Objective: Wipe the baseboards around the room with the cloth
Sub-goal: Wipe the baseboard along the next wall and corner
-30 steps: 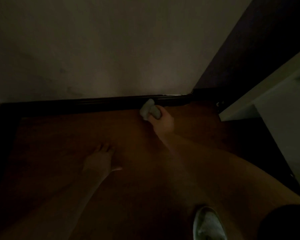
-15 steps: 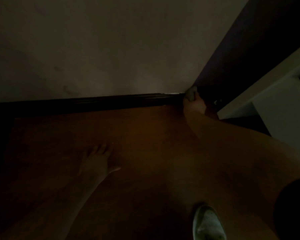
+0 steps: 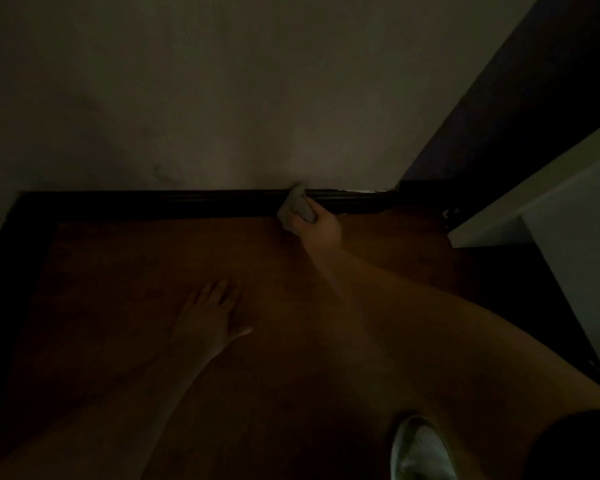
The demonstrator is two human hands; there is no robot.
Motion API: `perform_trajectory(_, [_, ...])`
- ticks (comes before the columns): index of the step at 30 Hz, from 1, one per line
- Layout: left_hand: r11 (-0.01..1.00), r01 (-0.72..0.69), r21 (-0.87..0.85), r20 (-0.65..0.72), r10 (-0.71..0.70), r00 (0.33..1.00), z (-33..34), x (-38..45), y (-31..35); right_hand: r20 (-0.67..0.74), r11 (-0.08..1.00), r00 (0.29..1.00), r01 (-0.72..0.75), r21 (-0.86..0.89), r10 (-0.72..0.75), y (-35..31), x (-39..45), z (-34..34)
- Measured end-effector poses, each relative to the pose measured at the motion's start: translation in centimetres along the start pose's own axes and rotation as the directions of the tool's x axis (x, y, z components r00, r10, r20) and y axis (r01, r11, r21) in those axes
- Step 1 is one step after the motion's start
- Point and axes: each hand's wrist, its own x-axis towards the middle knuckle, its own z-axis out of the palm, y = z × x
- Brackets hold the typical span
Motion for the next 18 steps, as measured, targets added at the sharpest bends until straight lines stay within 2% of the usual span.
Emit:
perform_trajectory(3, [1.000,-0.004,-0.024,0.013,0.004,1.000,-0.1,-0.4,0.1,-0.062,0.991,0.995,-0.068,0.114,0.076,0.3,-0.8,-1.9])
perform_trajectory(6, [0.998,-0.019,-0.067,0.057,0.023,0.998,-0.8,0.1,-0.3,-0.219,0.997,0.972,-0.080,0.010,0.081,0.7,-0.8,-3.5])
perform_trajectory(10, [0.997,-0.079,-0.025,0.075,0.081,0.994,-1.6,0.1,-2.0,-0.283,0.995,0.954,-0.100,0.004,0.097,0.2,-0.7,-4.0])
perform_trajectory(12, [0.998,-0.057,-0.021,0.004,0.057,0.998,-1.0,-0.6,-3.0,-0.287,0.993,0.954,-0.106,-0.046,0.089,-0.2,-0.6,-2.8])
perform_trajectory(15, [0.997,0.027,-0.076,-0.106,-0.035,0.994,1.1,-2.1,-5.0,-0.203,0.989,0.979,-0.049,-0.137,0.021,-0.4,0.0,0.4])
perform_trajectory(18, [0.971,0.175,-0.164,-0.062,-0.187,0.980,2.6,-4.1,-7.7,-0.152,0.966,0.987,0.008,-0.257,-0.048,-1.0,0.0,4.0])
